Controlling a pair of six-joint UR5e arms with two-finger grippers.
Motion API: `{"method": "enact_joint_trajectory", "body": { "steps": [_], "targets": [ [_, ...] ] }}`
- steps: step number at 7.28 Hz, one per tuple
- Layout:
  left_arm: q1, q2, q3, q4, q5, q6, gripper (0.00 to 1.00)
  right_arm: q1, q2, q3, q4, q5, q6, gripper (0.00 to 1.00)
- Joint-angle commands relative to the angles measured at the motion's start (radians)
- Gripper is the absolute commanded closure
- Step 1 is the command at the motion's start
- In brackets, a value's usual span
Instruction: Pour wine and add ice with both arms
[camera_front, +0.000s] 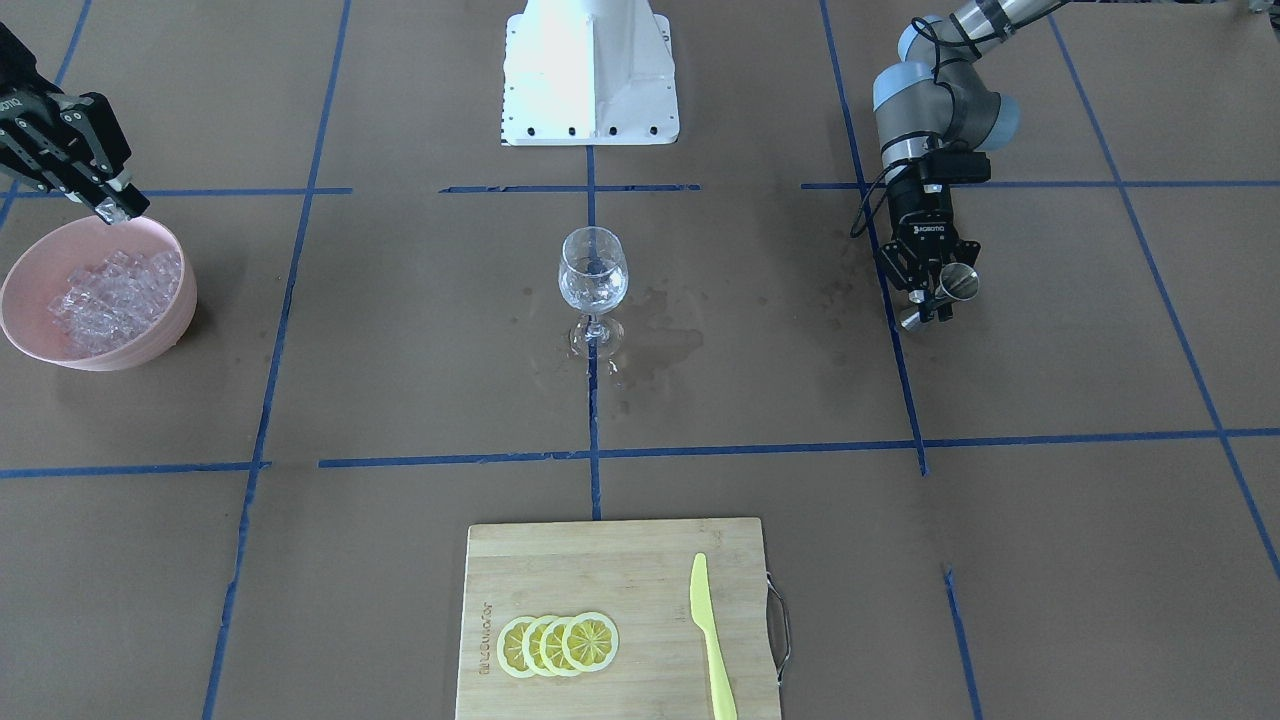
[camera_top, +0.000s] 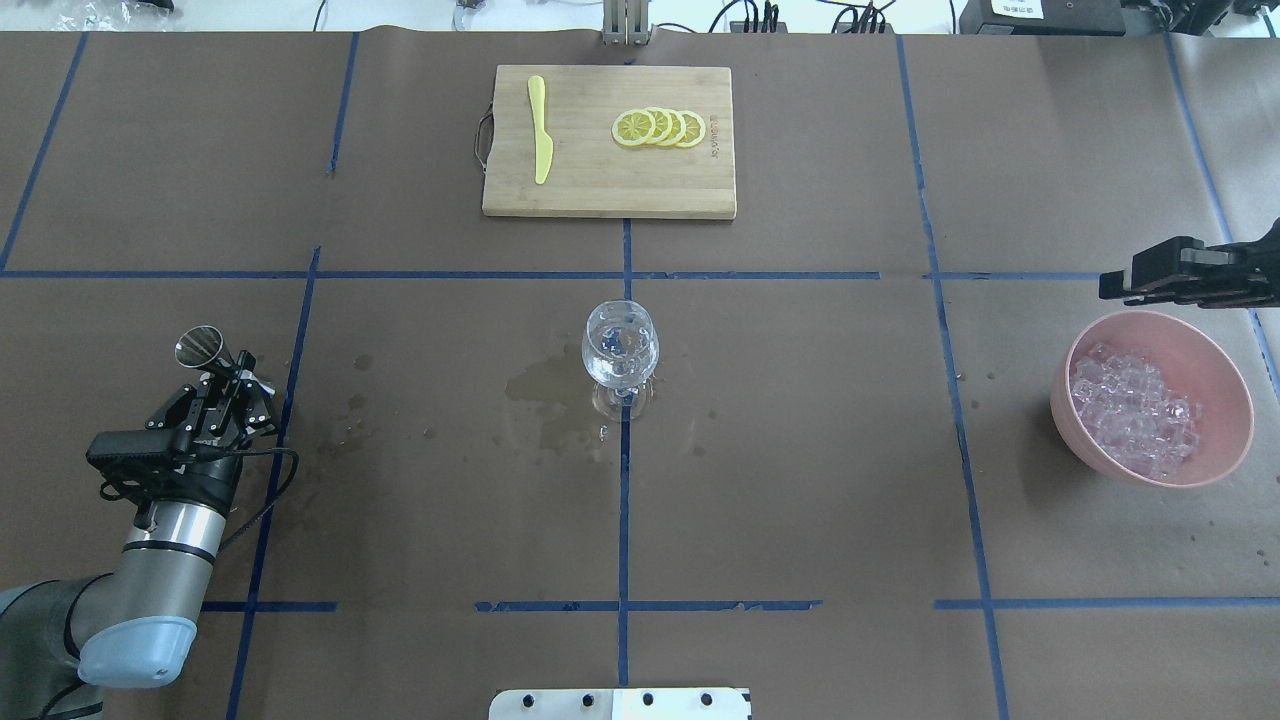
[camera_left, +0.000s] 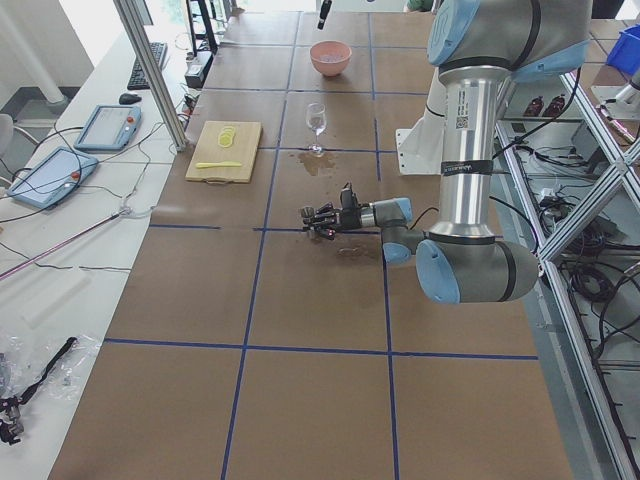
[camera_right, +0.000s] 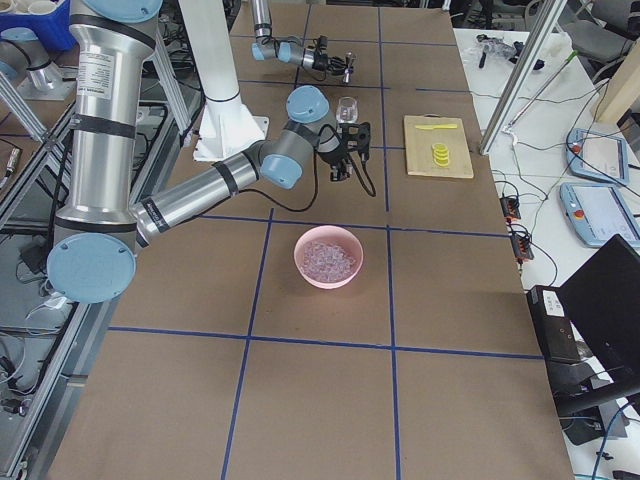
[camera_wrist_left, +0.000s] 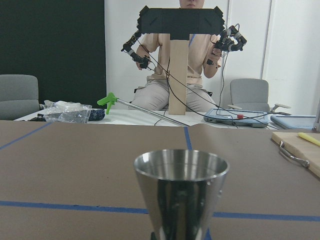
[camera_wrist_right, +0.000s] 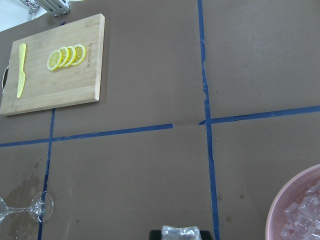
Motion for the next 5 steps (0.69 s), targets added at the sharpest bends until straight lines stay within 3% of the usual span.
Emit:
{"method": "enact_joint_trajectory", "body": {
  "steps": [1,5],
  "targets": [
    [0.006,-0.008,0.011,0.003,0.000,0.000,0.91,0.000,0.014,0.005,0.001,0.000,0.011,1.00],
    [0.006,-0.004,0.013,0.003,-0.003,0.000,0.89,-0.002,0.048,0.005,0.001,0.006,0.060,1.00]
  ]
}}
